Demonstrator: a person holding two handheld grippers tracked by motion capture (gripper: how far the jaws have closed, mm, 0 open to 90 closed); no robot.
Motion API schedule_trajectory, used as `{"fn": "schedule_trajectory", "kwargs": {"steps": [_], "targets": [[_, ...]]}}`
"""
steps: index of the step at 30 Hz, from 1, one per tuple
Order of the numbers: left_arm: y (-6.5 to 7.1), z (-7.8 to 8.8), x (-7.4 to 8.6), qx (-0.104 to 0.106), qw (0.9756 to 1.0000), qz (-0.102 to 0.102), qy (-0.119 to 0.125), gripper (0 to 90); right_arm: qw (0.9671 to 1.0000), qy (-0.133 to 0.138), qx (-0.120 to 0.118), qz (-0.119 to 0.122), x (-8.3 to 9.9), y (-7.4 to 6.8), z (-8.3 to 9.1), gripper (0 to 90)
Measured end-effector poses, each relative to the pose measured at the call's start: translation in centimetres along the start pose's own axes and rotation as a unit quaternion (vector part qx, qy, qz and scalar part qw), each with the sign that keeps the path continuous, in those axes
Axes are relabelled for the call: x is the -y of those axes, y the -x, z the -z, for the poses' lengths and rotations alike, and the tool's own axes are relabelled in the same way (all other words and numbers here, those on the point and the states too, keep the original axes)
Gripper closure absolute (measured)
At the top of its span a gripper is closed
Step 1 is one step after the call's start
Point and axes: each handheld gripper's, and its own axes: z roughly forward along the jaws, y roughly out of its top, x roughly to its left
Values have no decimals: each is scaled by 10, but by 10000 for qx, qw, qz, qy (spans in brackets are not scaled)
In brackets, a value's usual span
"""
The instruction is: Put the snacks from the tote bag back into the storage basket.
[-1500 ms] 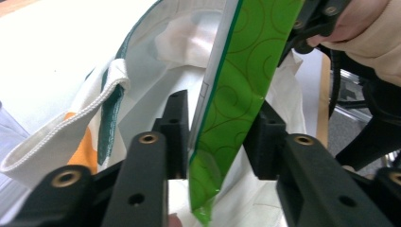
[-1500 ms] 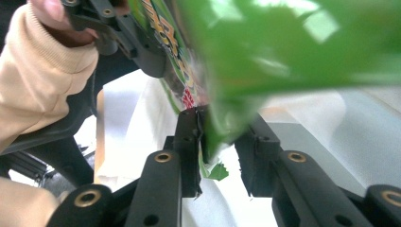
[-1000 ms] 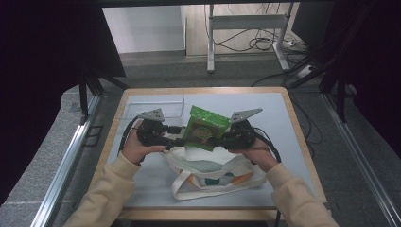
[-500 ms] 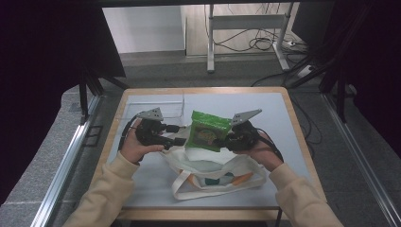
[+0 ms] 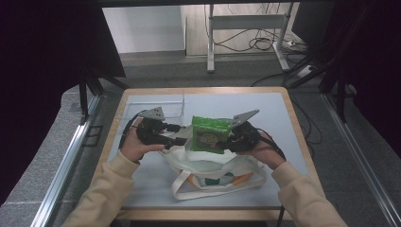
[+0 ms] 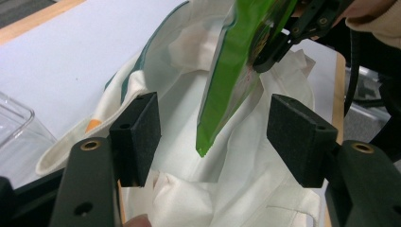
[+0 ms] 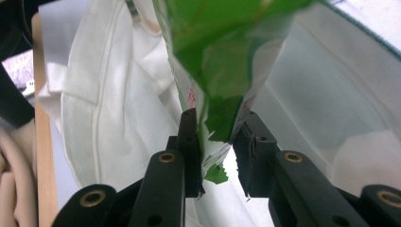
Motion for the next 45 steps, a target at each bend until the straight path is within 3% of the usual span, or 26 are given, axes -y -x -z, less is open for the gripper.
{"fn": "schedule_trajectory", "kwargs": {"steps": [8,13,23,26,29,37,41,45], "targets": [[1,-5,-10,90,9999,-113,-63,355,9988,-454,-11,165,-3,0,-10,722],[2,-15,-15,223,9992,-187,-284,363,9968,-727,50,325,-5,1,-19,723],[2,-32,-15,324,9969,-246,-679,522,9916,-1042,126,761,-13,-7,-31,722],[5,-36,-14,251,9962,-312,-777,633,9908,-1050,102,849,-15,-10,-32,722],[5,-36,-14,266,9958,-347,-807,670,9904,-1078,93,860,-15,-10,-32,721],[4,-32,-14,296,9964,-356,-712,723,9932,-867,73,777,-15,-10,-24,696],[3,-29,-14,297,9969,-328,-645,734,9948,-740,85,697,-14,-10,-20,616],[0,-23,-12,262,9974,-277,-614,740,9986,-376,-64,377,-10,-9,-11,511]]}}
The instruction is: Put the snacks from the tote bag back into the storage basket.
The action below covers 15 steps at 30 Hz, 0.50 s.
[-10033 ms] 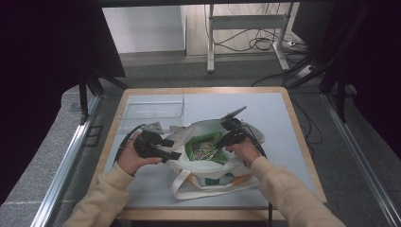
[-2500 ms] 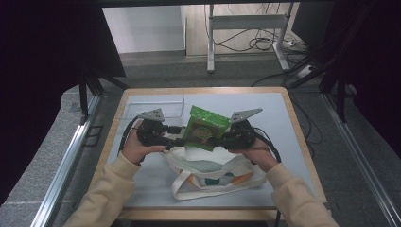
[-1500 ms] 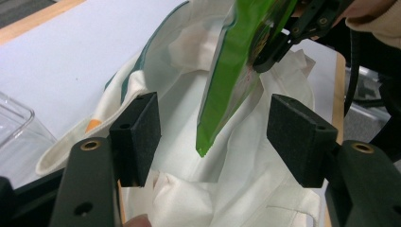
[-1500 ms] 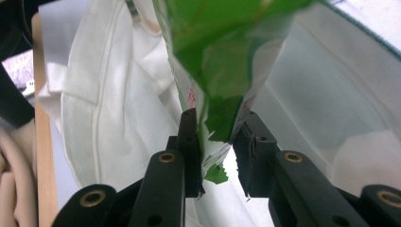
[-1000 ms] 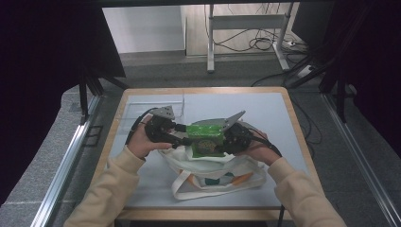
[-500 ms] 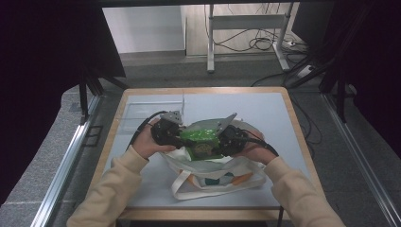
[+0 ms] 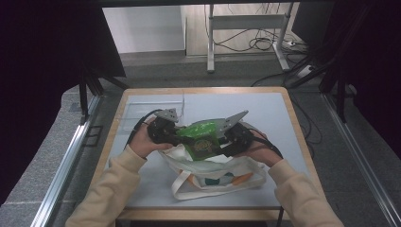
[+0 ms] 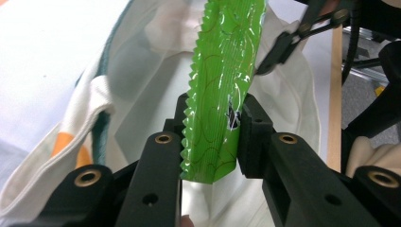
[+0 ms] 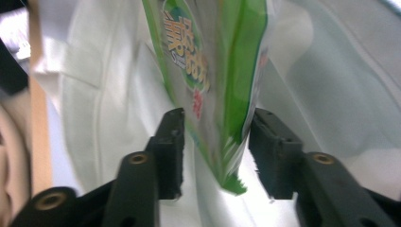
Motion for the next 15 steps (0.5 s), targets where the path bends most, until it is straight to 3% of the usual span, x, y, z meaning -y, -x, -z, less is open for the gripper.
{"fn": "schedule_trajectory", "kwargs": {"steps": [5,9,15], "targets": [[0,7,2,-31,10000,15,42,742,9992,306,147,-204,6,-4,13,378],[-2,13,3,-39,9999,32,103,743,9976,529,234,-378,10,-8,24,357],[-4,25,2,25,9995,97,283,745,9959,557,418,-576,20,-12,29,337]]}}
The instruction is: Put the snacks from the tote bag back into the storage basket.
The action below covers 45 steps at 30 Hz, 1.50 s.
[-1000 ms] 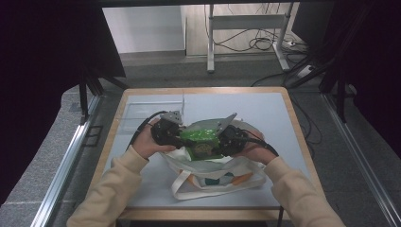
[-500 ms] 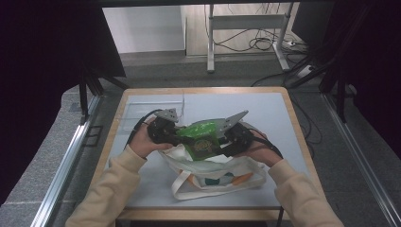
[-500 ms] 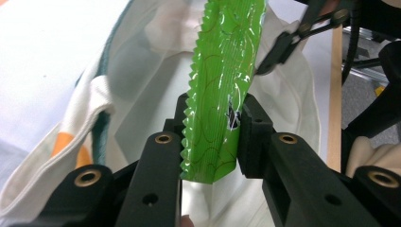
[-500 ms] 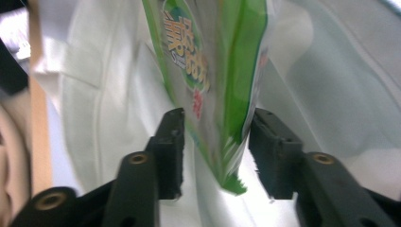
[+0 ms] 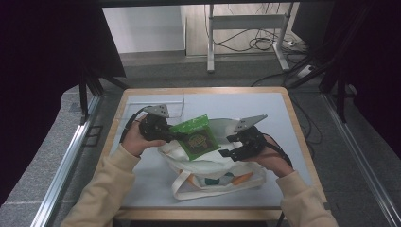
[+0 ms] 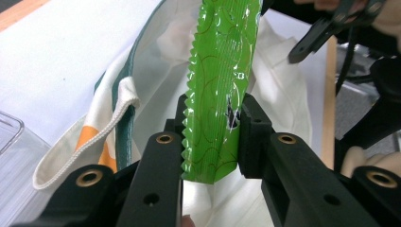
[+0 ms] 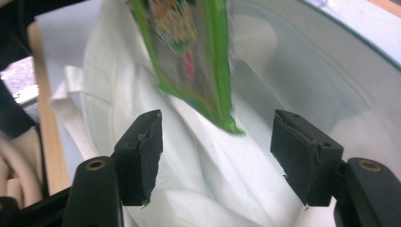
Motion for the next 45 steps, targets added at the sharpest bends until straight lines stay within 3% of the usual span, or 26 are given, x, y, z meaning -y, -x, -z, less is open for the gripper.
{"fn": "schedule_trajectory", "kwargs": {"steps": [9,14,21,25,33,45], "targets": [[-1,11,-5,-50,9998,66,162,747,9996,130,113,-225,13,0,2,325],[-1,18,-5,-42,9995,151,263,748,9997,176,94,-140,16,-3,1,325],[-4,27,-6,-136,9988,253,390,749,9997,153,40,-166,16,-2,-4,324],[-5,30,-7,-152,9985,297,432,750,9994,280,11,-224,16,1,0,326],[-6,40,-14,-169,9976,296,603,750,9992,291,37,-289,18,3,2,324],[-5,45,-18,-212,9972,318,644,750,9994,258,60,-240,18,1,3,315]]}}
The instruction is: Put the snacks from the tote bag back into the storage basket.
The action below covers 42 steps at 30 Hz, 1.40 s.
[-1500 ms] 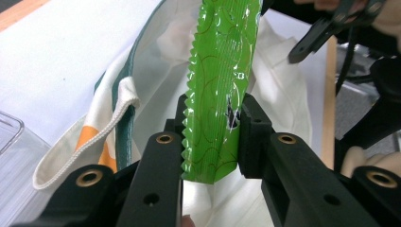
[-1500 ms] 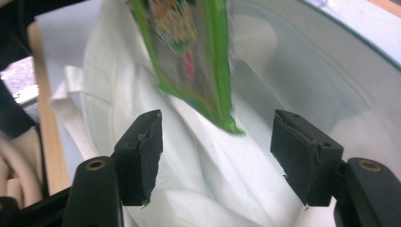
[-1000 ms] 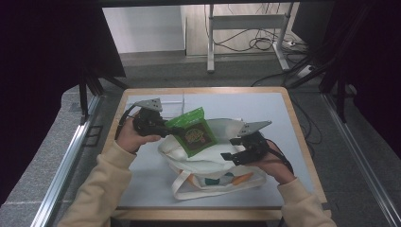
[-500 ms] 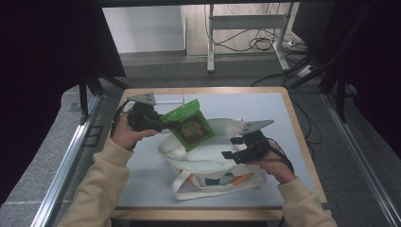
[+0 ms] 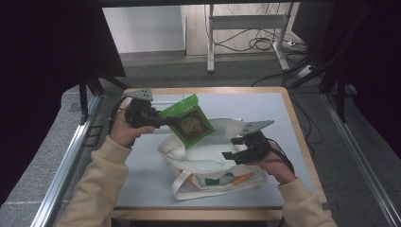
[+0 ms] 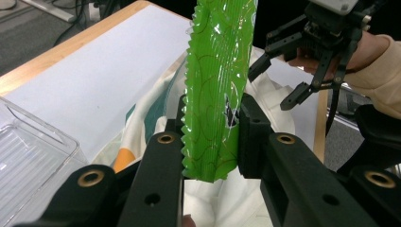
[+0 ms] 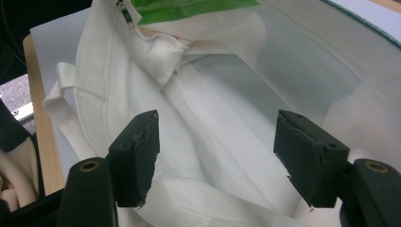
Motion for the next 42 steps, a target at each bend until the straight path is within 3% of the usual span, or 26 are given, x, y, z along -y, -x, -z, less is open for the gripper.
{"fn": "schedule_trajectory", "kwargs": {"steps": [21,42], "targets": [[-7,21,-23,-197,9997,-67,138,751,10000,-41,28,-76,0,-1,0,301],[-29,32,-41,-406,9991,58,108,752,10000,-5,68,-70,0,0,1,302]]}}
